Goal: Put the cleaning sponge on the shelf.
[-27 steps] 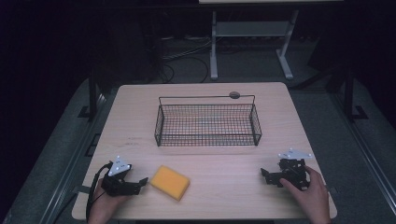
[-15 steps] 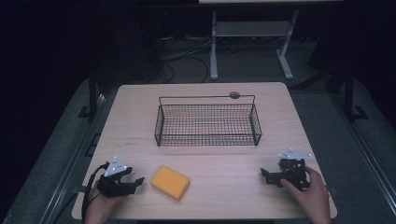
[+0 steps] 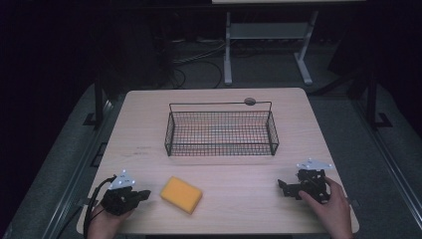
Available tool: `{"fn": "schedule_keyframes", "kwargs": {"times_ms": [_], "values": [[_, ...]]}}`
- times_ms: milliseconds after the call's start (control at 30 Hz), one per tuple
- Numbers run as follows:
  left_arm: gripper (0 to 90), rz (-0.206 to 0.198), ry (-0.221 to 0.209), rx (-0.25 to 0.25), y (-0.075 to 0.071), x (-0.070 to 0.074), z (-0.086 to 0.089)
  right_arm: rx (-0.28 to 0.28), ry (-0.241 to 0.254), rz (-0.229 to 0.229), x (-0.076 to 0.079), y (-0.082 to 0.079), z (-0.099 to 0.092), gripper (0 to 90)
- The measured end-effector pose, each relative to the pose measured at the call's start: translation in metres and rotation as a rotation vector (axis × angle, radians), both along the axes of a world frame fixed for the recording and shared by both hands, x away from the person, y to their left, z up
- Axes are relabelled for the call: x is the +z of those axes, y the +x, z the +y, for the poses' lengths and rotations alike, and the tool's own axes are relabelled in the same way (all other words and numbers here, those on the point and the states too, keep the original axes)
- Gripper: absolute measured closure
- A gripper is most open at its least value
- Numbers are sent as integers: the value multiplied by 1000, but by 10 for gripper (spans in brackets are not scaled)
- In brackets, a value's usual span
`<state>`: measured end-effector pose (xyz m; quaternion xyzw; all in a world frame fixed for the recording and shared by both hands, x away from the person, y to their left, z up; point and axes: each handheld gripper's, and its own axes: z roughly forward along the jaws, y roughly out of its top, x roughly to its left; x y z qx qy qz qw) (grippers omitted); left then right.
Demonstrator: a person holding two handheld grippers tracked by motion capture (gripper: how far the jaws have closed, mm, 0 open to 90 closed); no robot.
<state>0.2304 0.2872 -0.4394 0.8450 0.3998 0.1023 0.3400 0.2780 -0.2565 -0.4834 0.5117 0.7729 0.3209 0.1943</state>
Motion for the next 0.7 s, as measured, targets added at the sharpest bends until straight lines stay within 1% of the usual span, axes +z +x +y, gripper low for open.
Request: {"fn": "schedule_keyframes", "kwargs": {"times_ms": [33,133,200,233,433,533,700], "values": [[895,3,-2,-10,-3,1,-3,0,0,0,0,0,0,0],[895,4,-9,-16,-6,2,-6,0,0,0,0,0,0,0],[895,12,-8,-21,-8,1,-8,0,0,0,0,0,0,0],[896,21,-11,-32,-9,0,-12,0,0,0,0,0,0,0],[895,32,-1,-60,-9,-3,-21,0,0,0,0,0,0,0],[895,32,0,-54,-8,-4,-23,0,0,0,0,0,0,0],[895,36,8,-61,-5,-6,-27,0,0,0,0,0,0,0]]}}
